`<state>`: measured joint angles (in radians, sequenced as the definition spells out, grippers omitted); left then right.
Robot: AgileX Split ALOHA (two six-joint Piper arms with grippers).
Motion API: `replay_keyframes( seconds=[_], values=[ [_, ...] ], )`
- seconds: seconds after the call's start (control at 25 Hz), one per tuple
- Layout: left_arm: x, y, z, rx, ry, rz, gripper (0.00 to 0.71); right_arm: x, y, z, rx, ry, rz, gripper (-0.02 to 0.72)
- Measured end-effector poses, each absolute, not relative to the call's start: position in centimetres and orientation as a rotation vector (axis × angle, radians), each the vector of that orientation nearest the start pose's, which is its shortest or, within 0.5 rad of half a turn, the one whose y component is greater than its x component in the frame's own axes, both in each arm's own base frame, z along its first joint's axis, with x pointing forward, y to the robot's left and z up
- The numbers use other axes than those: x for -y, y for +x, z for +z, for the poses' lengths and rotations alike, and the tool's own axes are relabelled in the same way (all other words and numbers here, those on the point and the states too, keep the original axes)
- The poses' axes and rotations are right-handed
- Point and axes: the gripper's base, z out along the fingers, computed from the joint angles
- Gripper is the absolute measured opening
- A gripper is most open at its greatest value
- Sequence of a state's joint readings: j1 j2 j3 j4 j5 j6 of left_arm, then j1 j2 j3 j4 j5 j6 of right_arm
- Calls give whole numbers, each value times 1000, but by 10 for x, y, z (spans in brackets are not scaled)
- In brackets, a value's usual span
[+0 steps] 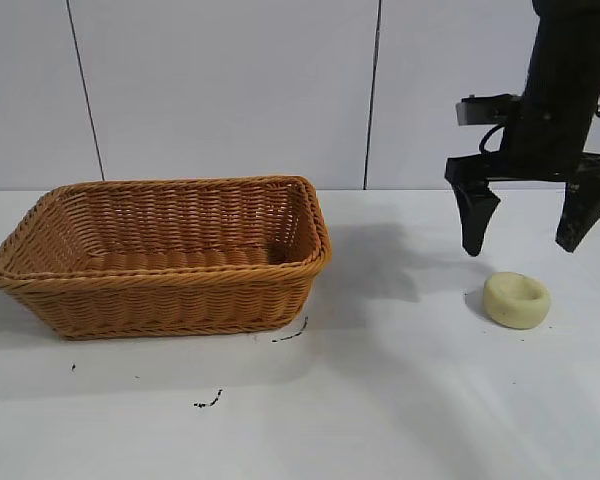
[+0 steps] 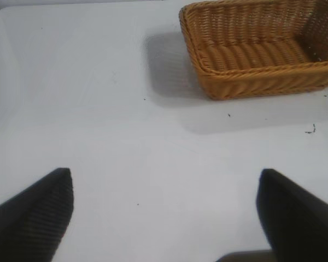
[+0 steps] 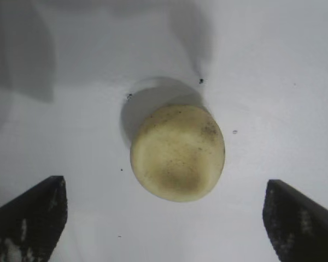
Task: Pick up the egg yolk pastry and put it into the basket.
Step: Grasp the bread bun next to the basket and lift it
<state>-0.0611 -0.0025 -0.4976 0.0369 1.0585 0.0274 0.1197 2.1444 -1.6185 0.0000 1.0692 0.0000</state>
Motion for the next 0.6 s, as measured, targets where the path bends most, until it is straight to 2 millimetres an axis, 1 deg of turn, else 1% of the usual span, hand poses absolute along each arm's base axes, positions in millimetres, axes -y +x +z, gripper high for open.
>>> replay_keyframes(
  seconds=[0.4, 0.6],
  values=[
    [-3, -5, 277, -2040, 89, 23, 693, -52, 429, 115, -3157, -189, -2, 696],
    [-3, -5, 277, -2040, 89, 23, 693, -52, 431, 112, -3132, -172, 0, 696]
  ],
)
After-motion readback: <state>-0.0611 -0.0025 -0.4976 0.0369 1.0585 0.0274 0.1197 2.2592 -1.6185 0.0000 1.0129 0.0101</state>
